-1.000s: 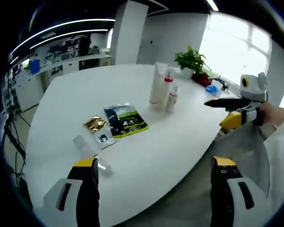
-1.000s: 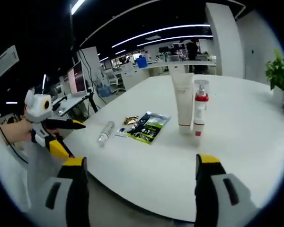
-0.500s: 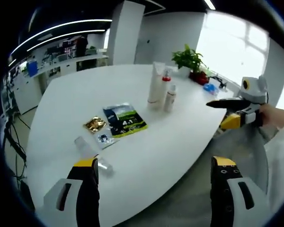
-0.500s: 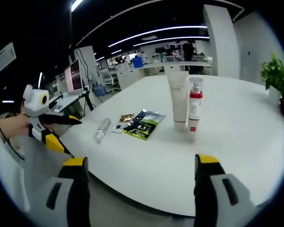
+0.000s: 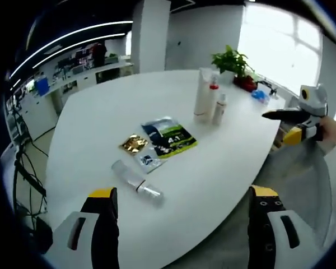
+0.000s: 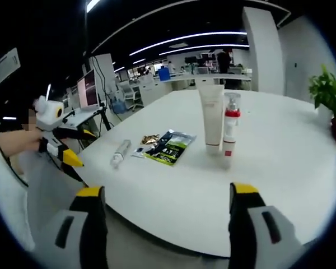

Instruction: Arrange the skincare products in the storage area until every visible bottle or jar stands upright without overlapping.

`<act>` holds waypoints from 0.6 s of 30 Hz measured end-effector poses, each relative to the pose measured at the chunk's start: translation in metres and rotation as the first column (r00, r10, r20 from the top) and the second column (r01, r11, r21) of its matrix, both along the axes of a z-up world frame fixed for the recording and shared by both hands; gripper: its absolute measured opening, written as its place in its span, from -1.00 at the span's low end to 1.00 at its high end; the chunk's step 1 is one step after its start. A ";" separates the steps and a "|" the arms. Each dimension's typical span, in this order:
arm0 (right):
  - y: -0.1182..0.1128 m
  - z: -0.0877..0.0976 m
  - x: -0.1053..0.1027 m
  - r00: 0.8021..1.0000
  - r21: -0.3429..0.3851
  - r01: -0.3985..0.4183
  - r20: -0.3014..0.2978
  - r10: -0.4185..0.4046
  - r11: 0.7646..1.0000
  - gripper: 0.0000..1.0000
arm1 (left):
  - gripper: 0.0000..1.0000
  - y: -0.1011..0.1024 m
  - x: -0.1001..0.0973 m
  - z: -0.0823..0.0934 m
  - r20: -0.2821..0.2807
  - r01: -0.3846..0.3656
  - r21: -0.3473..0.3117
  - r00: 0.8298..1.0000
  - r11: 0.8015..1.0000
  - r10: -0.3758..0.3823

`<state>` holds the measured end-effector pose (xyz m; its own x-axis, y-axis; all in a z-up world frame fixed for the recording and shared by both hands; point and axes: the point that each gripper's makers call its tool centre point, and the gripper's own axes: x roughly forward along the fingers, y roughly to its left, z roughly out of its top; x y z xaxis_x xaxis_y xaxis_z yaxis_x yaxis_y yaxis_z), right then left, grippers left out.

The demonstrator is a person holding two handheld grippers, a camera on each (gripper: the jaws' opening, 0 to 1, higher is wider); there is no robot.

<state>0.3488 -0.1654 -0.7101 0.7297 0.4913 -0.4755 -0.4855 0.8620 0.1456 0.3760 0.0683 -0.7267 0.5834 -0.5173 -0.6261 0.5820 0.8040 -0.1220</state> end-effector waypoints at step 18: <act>0.003 -0.006 -0.003 0.999 -0.020 -0.027 -0.023 0.026 0.999 0.77 | 0.27 0.009 0.051 -0.055 -0.054 -0.272 0.074 0.960 0.959 0.276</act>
<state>0.3463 -0.1626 -0.7161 0.7054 0.5003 -0.5021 -0.5048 0.8519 0.1396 0.4266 0.0775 -0.7812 0.6556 -0.2995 -0.6932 0.3308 0.9391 -0.0928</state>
